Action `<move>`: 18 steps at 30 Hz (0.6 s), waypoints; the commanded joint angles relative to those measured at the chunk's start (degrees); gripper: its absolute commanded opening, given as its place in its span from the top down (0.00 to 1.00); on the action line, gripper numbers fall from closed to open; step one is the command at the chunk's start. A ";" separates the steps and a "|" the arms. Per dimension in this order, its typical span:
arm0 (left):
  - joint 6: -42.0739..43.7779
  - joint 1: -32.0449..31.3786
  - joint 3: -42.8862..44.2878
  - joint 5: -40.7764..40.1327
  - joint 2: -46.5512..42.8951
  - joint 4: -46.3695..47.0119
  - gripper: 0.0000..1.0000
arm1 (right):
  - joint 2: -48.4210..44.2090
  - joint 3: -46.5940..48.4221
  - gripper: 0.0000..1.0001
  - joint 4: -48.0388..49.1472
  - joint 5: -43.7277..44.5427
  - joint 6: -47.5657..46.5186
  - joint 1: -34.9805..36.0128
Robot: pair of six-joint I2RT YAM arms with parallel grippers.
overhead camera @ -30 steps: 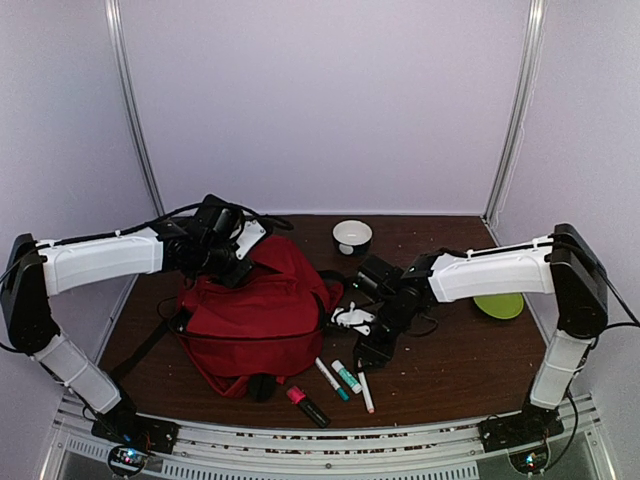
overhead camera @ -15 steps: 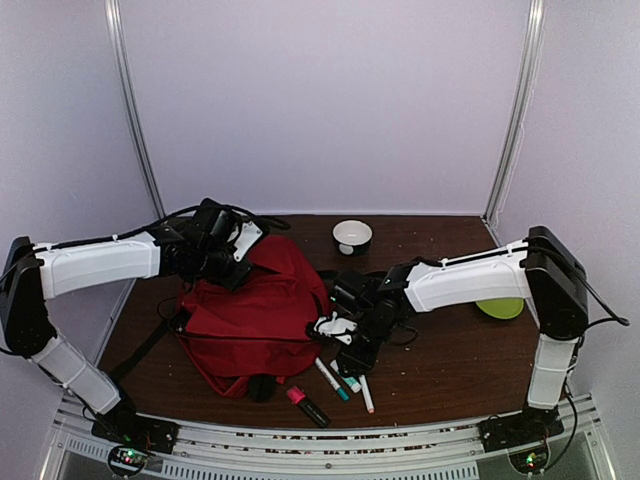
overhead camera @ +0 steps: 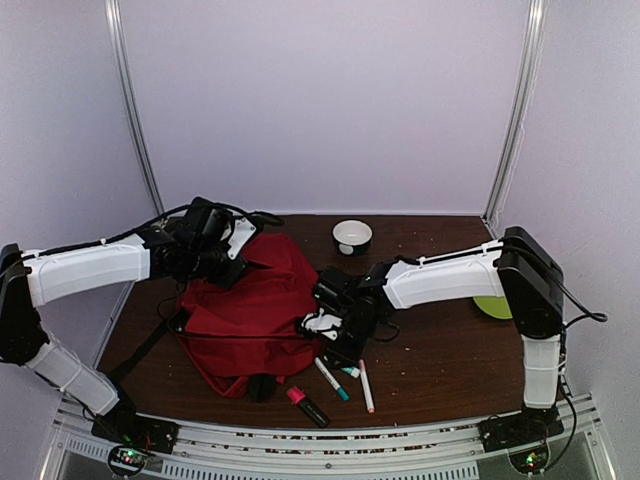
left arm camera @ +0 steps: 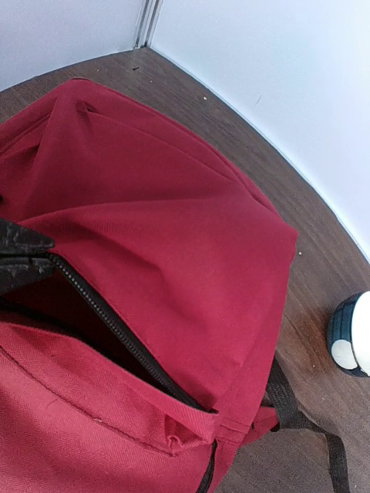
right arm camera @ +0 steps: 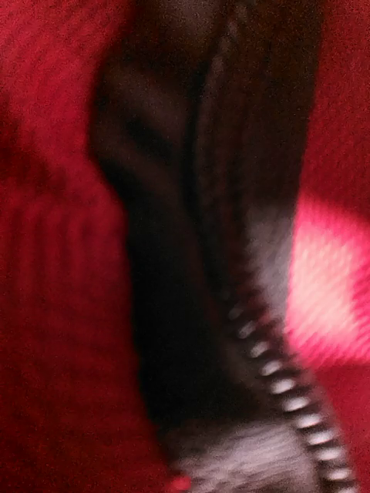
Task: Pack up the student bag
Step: Pick up the glue stick from the center of the board.
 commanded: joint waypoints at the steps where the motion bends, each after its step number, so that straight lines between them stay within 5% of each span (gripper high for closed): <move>1: -1.07 0.08 -0.82 -1.44 -1.92 2.42 1.00 | 1.80 2.95 0.73 -0.56 -0.83 1.43 -2.38; 18: -1.44 0.12 1.30 -0.47 -2.12 1.92 1.00 | -13.48 -2.90 0.90 -1.83 -8.00 -3.20 -2.92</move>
